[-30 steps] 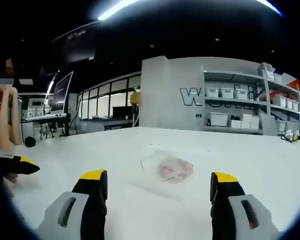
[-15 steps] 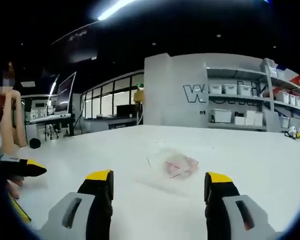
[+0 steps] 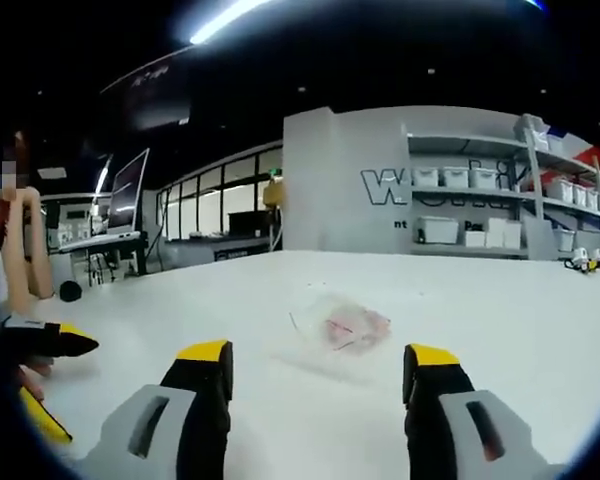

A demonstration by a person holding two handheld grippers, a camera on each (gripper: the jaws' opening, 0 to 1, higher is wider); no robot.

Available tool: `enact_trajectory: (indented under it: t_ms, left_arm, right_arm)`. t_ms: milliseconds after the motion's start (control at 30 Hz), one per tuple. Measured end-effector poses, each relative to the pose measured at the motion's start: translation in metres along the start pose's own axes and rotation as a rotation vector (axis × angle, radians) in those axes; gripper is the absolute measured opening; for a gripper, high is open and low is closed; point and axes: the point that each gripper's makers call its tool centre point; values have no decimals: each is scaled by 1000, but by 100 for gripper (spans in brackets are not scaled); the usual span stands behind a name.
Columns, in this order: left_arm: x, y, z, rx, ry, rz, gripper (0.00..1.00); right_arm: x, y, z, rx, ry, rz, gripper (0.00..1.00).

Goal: Open the resealable bag by pulling the two sides of the seal apart until the entire bag opening is separated and visibly accessible.

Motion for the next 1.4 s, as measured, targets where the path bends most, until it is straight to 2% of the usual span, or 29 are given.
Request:
enact_trajectory:
  t_ms: [700,1400]
  left_arm:
    - [0,2,-2,2,-3,8,76]
    - [1,3,2,-3,1,11,76]
  right_arm:
    - [-3,12,-5,-10,3,13,62]
    - [3,38,-8,-8,-24,51,58]
Point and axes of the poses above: the point that each gripper's makers call its tool centre point, and the gripper's own axes: y roughly backward along the fingers, z roughly to its right, x roughly out of its top, and after that the axes turned 5 degrees about -x, right-handed
